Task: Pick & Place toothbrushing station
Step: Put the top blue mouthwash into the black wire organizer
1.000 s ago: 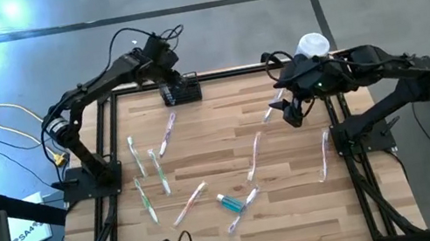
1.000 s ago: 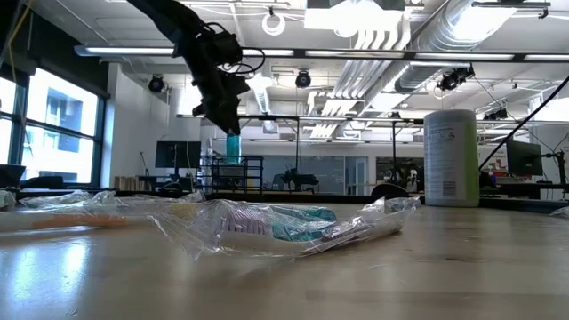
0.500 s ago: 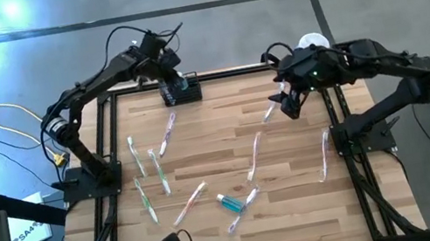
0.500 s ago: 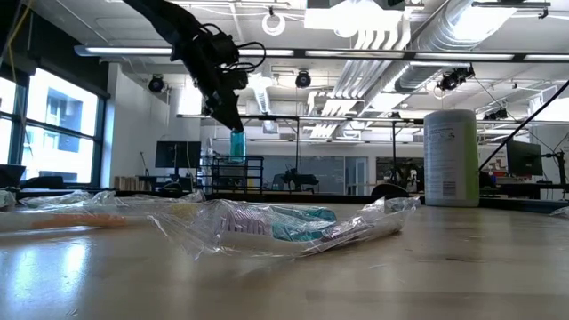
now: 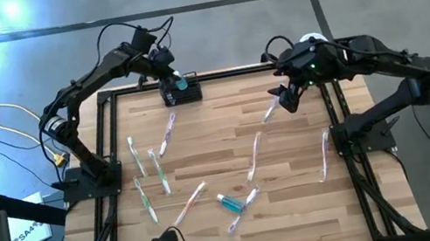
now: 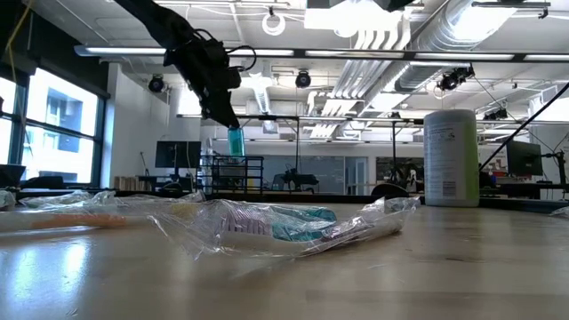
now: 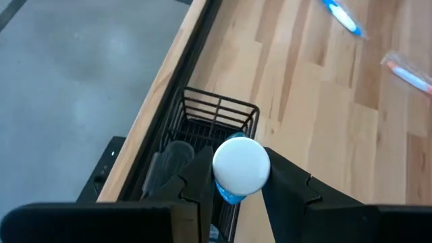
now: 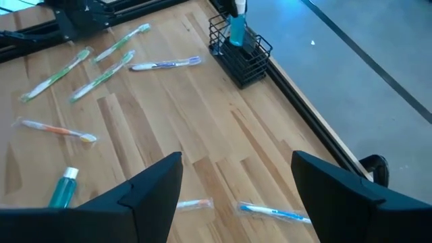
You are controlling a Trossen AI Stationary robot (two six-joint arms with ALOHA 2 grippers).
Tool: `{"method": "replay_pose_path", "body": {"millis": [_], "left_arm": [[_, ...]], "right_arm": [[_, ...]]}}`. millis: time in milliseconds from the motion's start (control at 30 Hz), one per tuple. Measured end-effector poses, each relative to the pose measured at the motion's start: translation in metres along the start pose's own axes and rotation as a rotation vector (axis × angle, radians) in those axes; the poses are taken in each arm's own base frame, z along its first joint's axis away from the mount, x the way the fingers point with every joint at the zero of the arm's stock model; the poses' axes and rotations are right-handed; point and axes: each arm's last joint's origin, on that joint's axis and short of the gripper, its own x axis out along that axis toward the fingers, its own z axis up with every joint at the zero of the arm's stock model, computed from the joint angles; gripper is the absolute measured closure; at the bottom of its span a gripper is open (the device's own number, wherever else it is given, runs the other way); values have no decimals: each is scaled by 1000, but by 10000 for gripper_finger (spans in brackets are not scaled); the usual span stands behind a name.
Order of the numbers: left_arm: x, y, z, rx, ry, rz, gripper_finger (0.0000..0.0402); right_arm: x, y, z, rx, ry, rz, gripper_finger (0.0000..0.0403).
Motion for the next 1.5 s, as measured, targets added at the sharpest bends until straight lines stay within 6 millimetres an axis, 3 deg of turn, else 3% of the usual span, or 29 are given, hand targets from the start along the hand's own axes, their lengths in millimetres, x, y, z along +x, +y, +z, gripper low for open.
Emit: {"method": "replay_pose_path", "body": {"millis": [800, 1500], "left_arm": [[0, -1, -2, 145, 15, -26, 310], [10, 4, -6, 124, 56, 8, 310]], "right_arm": [[3, -13, 7, 13, -25, 41, 132], [4, -18, 11, 10, -46, 45, 132]]}}
